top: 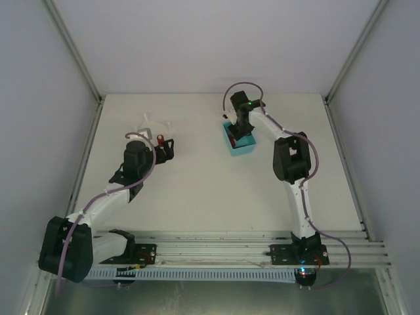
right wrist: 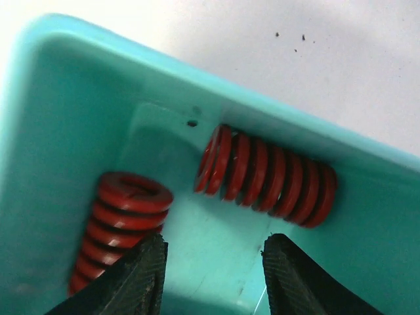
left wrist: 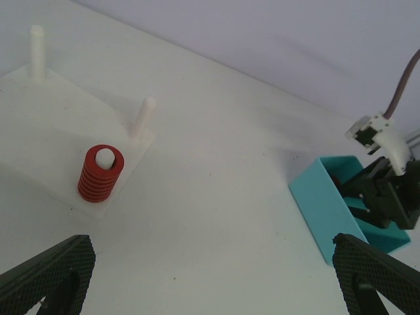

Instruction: Install the large spring

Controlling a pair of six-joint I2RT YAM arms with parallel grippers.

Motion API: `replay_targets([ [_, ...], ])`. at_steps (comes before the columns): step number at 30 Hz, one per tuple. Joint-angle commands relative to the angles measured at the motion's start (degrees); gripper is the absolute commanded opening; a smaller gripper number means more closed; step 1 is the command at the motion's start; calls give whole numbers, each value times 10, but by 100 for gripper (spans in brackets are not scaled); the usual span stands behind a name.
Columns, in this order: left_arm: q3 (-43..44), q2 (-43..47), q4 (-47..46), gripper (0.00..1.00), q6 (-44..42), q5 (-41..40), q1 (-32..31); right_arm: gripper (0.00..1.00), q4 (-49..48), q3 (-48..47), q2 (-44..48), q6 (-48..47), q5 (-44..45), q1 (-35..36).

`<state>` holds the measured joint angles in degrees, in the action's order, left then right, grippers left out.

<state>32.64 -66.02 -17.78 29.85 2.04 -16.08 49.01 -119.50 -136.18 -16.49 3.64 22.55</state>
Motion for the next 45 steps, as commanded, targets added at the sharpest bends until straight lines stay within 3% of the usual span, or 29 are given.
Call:
replay_targets([
  [1, 3, 7, -4, 99, 3, 1, -4, 46, 41, -12, 63, 23, -69, 2],
  [16, 33, 6, 32, 99, 1, -12, -5, 58, 97, 3, 25, 23, -85, 1],
  [28, 40, 13, 47, 99, 4, -20, -8, 58, 93, -20, -35, 54, -56, 1],
  [35, 44, 19, 53, 99, 3, -24, -9, 35, 51, -14, -23, 87, -57, -4],
  [45, 51, 23, 59, 99, 0, -32, -11, 18, -4, 16, 17, 118, -52, -4],
])
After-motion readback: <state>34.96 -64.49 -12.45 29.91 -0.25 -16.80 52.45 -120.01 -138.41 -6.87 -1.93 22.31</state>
